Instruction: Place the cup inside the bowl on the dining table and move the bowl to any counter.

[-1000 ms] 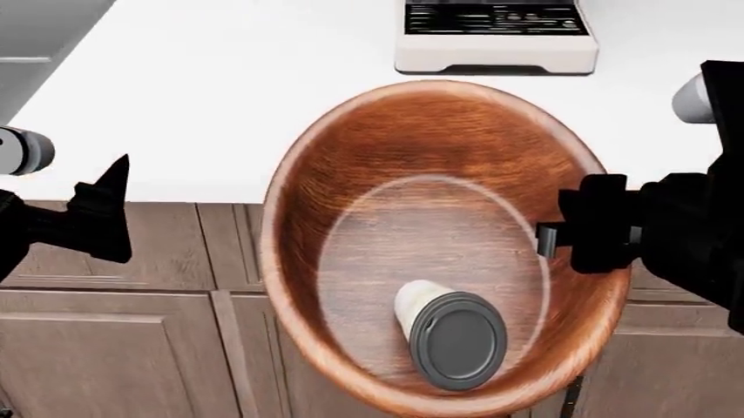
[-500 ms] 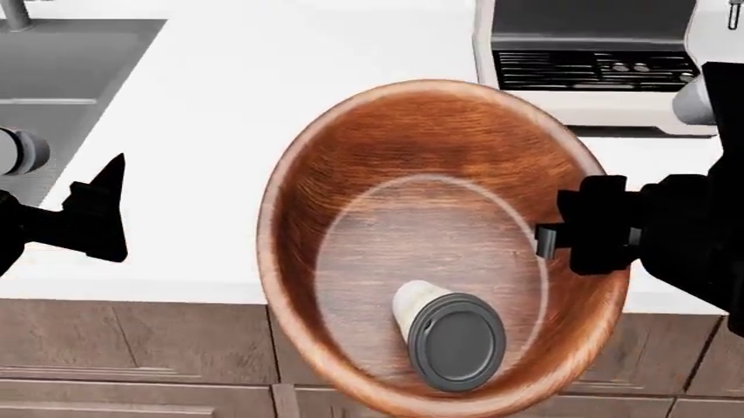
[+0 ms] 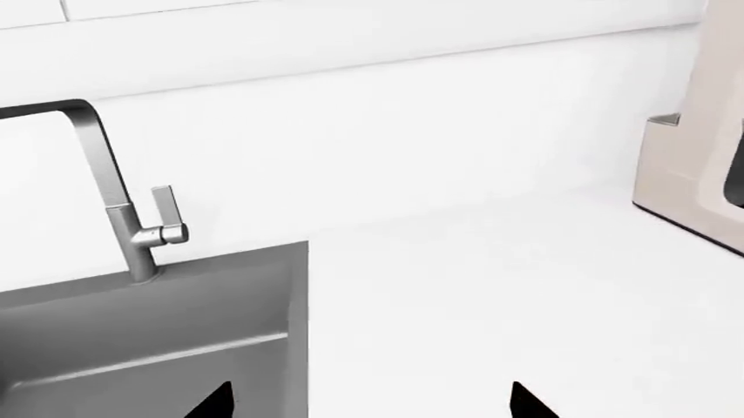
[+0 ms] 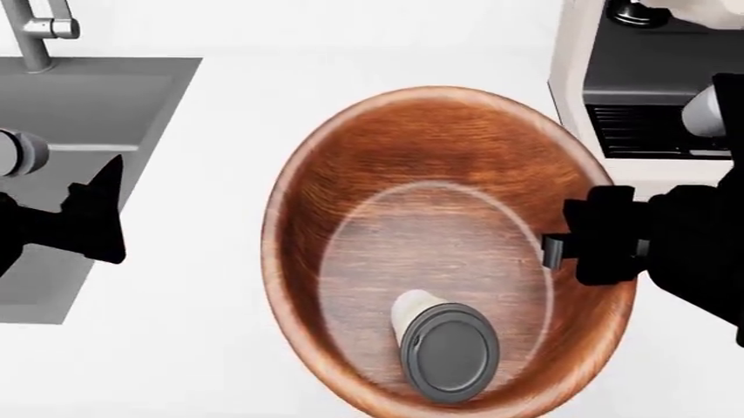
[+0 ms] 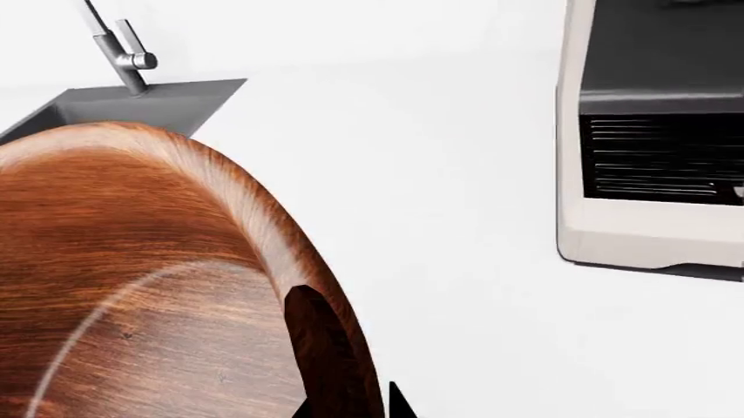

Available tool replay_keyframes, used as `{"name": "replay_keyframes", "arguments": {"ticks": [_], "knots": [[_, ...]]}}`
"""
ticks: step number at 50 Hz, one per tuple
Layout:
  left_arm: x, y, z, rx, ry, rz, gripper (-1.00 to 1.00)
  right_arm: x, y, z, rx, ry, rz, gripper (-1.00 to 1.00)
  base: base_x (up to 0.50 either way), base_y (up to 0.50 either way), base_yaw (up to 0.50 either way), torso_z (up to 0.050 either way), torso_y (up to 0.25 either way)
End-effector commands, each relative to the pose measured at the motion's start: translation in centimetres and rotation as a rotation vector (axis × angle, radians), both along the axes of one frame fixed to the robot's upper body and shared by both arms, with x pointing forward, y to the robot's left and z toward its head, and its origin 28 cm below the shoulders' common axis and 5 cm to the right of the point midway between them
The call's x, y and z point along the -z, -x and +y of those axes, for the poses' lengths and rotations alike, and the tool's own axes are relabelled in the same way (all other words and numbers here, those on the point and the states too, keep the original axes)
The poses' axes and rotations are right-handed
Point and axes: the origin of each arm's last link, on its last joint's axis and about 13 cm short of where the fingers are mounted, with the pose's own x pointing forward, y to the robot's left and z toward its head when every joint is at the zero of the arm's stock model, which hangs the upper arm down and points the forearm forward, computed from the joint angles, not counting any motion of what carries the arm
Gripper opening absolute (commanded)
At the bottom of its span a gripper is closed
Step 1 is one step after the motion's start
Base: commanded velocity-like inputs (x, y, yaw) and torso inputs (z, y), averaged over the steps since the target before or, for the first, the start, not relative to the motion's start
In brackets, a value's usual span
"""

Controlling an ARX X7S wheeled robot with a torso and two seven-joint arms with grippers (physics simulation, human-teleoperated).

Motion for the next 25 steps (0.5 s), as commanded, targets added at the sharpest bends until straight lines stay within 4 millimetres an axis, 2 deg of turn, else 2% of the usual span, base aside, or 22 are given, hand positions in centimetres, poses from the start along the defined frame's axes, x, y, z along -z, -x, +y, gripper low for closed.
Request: {"name": "replay_keyframes", "arguments": {"ticks": [1, 15, 18, 25], "knots": [[0.1, -0.1, -0.4, 0.002, -0.002, 0.003, 1.00, -0.3, 0.2, -0.2, 0.003, -0.016, -0.023, -1.00, 0.43, 0.00, 0.00, 0.000, 0.000], [0.1, 0.1, 0.0, 0.000, 0.001, 0.008, 1.00, 0.2, -0.4, 0.3, 0.003, -0.036, -0.009, -1.00, 0.04, 0.00, 0.00, 0.000, 0.001], [0.1, 0.2, 0.4, -0.003, 0.005, 0.009, 1.00, 0.3, -0.9, 0.5, 0.007, -0.047, -0.005, -1.00, 0.00, 0.00, 0.00, 0.000, 0.000], [0.2, 0.0, 0.0, -0.001, 0.006, 0.012, 1.00, 0.3, -3.0, 1.0, 0.015, -0.052, 0.007, -1.00, 0.00, 0.00, 0.00, 0.000, 0.001]]}}
